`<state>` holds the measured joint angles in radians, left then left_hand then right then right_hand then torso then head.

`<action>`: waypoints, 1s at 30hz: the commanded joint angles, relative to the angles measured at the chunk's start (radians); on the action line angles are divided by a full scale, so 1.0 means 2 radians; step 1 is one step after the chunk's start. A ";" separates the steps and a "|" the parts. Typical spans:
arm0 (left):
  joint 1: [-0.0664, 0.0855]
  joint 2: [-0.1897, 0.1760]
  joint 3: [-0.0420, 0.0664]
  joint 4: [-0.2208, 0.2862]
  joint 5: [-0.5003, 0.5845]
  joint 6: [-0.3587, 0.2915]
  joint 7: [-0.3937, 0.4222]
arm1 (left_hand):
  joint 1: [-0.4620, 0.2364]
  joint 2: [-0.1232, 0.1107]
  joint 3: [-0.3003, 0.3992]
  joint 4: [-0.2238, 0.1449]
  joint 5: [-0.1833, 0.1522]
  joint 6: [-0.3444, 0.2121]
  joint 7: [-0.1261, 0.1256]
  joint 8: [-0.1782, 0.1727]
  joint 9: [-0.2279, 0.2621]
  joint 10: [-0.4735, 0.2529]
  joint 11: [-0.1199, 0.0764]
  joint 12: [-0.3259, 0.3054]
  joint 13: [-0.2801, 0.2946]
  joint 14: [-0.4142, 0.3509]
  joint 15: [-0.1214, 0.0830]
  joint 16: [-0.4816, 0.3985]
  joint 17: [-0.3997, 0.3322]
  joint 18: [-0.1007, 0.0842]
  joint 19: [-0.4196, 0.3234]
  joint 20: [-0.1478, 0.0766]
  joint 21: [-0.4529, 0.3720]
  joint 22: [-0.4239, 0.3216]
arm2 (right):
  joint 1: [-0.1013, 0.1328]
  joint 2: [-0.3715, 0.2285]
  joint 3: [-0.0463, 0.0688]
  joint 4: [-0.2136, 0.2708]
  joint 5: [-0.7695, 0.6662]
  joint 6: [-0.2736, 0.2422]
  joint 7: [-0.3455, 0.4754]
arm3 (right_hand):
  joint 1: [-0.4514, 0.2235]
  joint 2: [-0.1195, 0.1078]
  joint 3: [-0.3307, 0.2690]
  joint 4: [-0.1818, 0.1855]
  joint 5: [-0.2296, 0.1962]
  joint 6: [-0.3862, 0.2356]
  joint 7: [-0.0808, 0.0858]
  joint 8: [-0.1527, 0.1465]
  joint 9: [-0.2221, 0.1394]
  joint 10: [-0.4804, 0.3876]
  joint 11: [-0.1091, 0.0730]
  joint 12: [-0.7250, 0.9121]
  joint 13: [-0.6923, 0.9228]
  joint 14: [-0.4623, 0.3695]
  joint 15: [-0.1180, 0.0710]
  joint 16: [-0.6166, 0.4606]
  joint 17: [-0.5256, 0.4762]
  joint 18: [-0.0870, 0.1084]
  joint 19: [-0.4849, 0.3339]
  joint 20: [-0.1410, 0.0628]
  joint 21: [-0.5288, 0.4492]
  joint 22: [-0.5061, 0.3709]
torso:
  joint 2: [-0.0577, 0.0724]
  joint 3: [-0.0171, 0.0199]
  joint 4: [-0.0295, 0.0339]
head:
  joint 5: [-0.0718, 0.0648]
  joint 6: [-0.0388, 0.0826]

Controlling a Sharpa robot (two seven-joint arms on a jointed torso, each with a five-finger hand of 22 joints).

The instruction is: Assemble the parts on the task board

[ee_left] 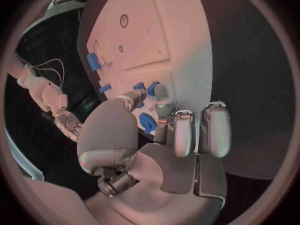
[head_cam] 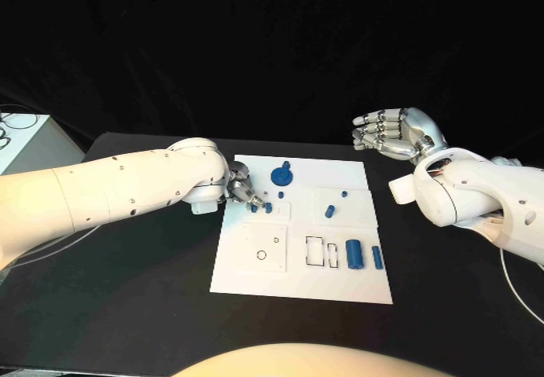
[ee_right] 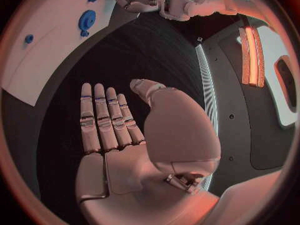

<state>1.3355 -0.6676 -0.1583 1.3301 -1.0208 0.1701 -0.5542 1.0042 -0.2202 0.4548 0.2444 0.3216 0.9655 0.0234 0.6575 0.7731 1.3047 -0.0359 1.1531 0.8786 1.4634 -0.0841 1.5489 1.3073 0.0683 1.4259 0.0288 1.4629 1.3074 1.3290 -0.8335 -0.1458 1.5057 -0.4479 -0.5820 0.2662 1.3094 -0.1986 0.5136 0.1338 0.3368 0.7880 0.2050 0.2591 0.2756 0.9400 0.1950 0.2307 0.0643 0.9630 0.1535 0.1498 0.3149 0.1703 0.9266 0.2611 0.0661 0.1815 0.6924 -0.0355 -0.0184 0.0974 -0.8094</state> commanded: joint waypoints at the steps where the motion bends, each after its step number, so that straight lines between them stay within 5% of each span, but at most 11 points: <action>1: -0.007 -0.003 -0.004 0.001 0.002 0.004 -0.005 | 0.006 -0.001 -0.003 0.001 -0.002 0.000 0.004 -0.004 0.000 -0.004 0.000 -0.004 -0.002 0.049 -0.002 0.001 0.115 -0.008 -0.001 -0.002 -0.003 0.023 | -0.001 0.000 0.000 0.001 0.000 0.008 0.003 | -0.006 0.000 -0.001 -0.001 0.002 0.001 0.026 -0.003 -0.001 0.002 0.000 -0.003 -0.001 0.004 0.000 -0.003 0.000 0.007 0.002 0.001 -0.001 -0.001 | 0.000 -0.0005 -0.0002 | -0.002 0.001; 4: -0.008 -0.006 -0.004 0.005 0.002 -0.008 -0.001 | 0.010 -0.002 -0.007 0.004 -0.003 -0.004 0.006 -0.006 -0.001 -0.013 0.002 -0.015 -0.018 0.047 -0.001 -0.002 0.109 -0.007 -0.005 -0.001 -0.007 0.016 | -0.001 -0.001 0.000 0.001 0.000 0.008 0.002 | -0.006 0.000 -0.001 -0.001 0.002 0.001 0.026 -0.004 -0.001 0.002 0.001 -0.003 -0.001 0.003 0.000 -0.003 -0.001 0.007 0.001 0.001 -0.001 -0.001 | 0.000 -0.0009 -0.0003 | -0.003 0.002; 6: -0.008 -0.010 -0.002 0.009 0.003 -0.018 0.002 | 0.021 -0.002 -0.016 0.012 -0.001 -0.023 0.014 -0.014 -0.002 -0.047 0.009 -0.053 -0.070 0.045 0.004 -0.005 0.104 -0.005 -0.010 0.002 -0.011 0.010 | -0.001 -0.001 0.000 0.000 0.001 0.008 0.002 | -0.008 0.000 -0.002 -0.001 0.001 0.000 0.027 -0.004 -0.001 0.002 0.001 -0.004 -0.001 0.003 0.001 -0.004 -0.002 0.007 0.001 0.001 -0.001 -0.003 | 0.001 -0.0010 -0.0011 | -0.005 0.003; 14: -0.009 -0.019 0.004 0.022 0.003 -0.046 0.009 | 0.039 0.004 -0.033 0.022 0.004 -0.052 0.027 -0.020 -0.002 -0.094 0.021 -0.093 -0.126 0.039 0.015 -0.014 0.089 -0.001 -0.024 0.011 -0.023 -0.009 | -0.003 -0.001 0.000 0.000 0.002 0.009 0.001 | -0.009 0.000 -0.002 0.000 0.001 0.000 0.027 -0.005 -0.002 0.002 0.002 -0.005 -0.001 0.003 0.001 -0.005 -0.004 0.006 0.001 0.002 -0.001 -0.004 | 0.001 -0.0015 -0.0042 | -0.006 0.004; 21: -0.009 -0.029 0.017 0.034 -0.004 -0.068 0.011 | 0.048 0.009 -0.039 0.022 0.007 -0.070 0.036 -0.025 -0.006 -0.114 0.028 -0.098 -0.135 0.036 0.021 -0.019 0.082 0.001 -0.031 0.017 -0.029 -0.018 | -0.004 -0.002 0.000 0.000 0.003 0.009 0.001 | -0.010 0.000 -0.003 0.000 0.001 0.000 0.027 -0.005 -0.002 0.002 0.002 -0.006 -0.001 0.003 0.001 -0.006 -0.004 0.006 0.001 0.002 -0.001 -0.005 | 0.001 -0.0015 -0.0006 | -0.008 0.005; 30: -0.009 -0.043 0.037 0.050 -0.009 -0.082 0.013 | 0.048 0.007 -0.044 0.023 0.006 -0.075 0.038 -0.025 -0.007 -0.119 0.031 -0.097 -0.135 0.035 0.024 -0.020 0.079 0.002 -0.034 0.019 -0.031 -0.022 | -0.004 -0.002 0.000 -0.001 0.003 0.008 0.001 | -0.010 0.001 -0.003 0.000 0.001 0.000 0.027 -0.005 -0.002 0.002 0.002 -0.006 -0.001 0.003 0.001 -0.006 -0.005 0.006 0.000 0.002 -0.001 -0.006 | 0.001 -0.0003 -0.0031 | -0.005 0.007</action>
<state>1.3172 -0.7529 -0.0856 1.4233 -1.0284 0.0366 -0.5376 1.0931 -0.2019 0.3695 0.2909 0.3287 0.8182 0.0976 0.6034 0.7590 1.0720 0.0250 0.9604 0.6094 1.4650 -0.0425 1.5139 1.3073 0.0681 1.3647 0.0680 1.4046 1.2653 1.3212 -0.8379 -0.1460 1.5048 -0.4420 -0.5787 0.2624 1.2989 -0.1988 0.5135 0.1339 0.3367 0.7880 0.2050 0.2552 0.2728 0.9400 0.1950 0.2242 0.0643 0.9630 0.1535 0.1438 0.3061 0.1703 0.9266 0.2611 0.0661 0.1709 0.6938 -0.0370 -0.0222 0.0857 -0.7965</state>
